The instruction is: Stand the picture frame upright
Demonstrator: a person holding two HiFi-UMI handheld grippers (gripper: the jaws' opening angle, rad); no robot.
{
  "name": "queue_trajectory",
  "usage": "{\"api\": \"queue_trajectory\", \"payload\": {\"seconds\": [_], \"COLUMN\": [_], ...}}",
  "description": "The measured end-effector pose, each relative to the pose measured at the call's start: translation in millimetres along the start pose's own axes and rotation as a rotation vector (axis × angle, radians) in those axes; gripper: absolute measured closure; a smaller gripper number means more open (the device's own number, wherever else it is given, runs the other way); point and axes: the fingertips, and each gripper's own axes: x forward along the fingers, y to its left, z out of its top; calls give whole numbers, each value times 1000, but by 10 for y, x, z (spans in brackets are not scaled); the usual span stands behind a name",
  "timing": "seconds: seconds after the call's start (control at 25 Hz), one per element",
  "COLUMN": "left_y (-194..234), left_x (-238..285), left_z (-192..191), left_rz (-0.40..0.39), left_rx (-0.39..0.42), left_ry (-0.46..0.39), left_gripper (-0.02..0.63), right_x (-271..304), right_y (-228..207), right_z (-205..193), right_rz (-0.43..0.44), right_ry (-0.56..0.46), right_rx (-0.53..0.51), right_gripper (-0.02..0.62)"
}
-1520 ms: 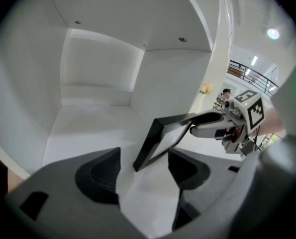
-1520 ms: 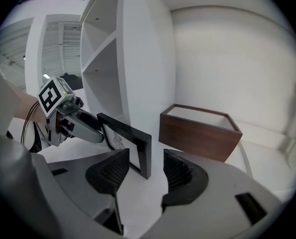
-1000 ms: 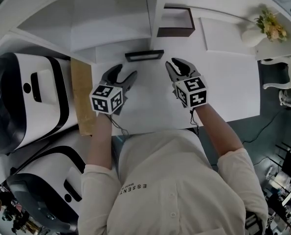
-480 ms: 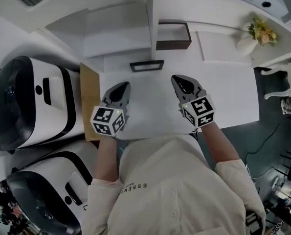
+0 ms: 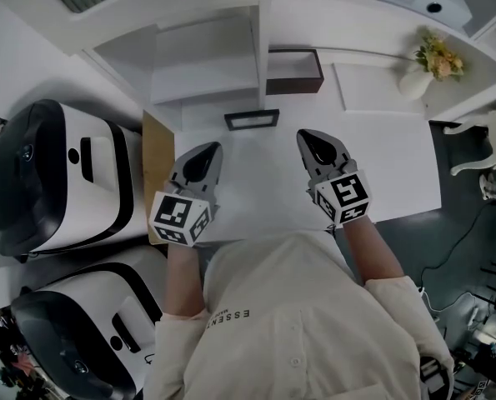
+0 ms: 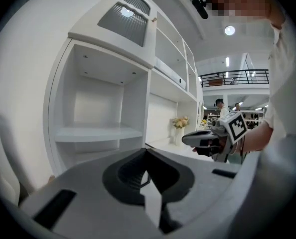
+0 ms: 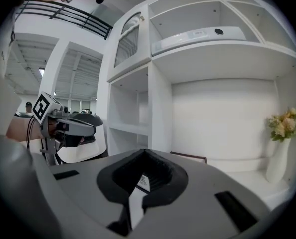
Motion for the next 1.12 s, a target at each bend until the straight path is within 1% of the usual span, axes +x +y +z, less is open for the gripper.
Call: {"api": "queue_trajectory", "payload": {"seconds": [0.08,0.2,0.32,0.56,0.72,0.92,1.12], "left_y": [5,11,-13,-58,-5,3,-23], "left_x": [-5,-11,-18,-21,-48,-71,-96], "left_z": [-12,-71,-80,-50,-38,-37,-33], "left_rz": [3,6,1,-3,13,21,17], "left_rx": [5,-9,-15,28,-1,7,-14], "left_ry": [8,25,22,19,6,5,-14], "left_gripper": [604,604,604,604,604,604,604], "right_x": [7,23,34,21,11,-18,-43], "right_y": [21,85,127,127,118,90,58], "right_z": [13,-9,-27,-20,23,49,22], "right_rz": [-2,6,15,8,6,-2,-23], "right_ry": [-1,20,30,26,17,-6,6], "right_rx": [-3,4,10,18,7,23,16], "right_gripper": [580,580,580,580,580,580,580]}}
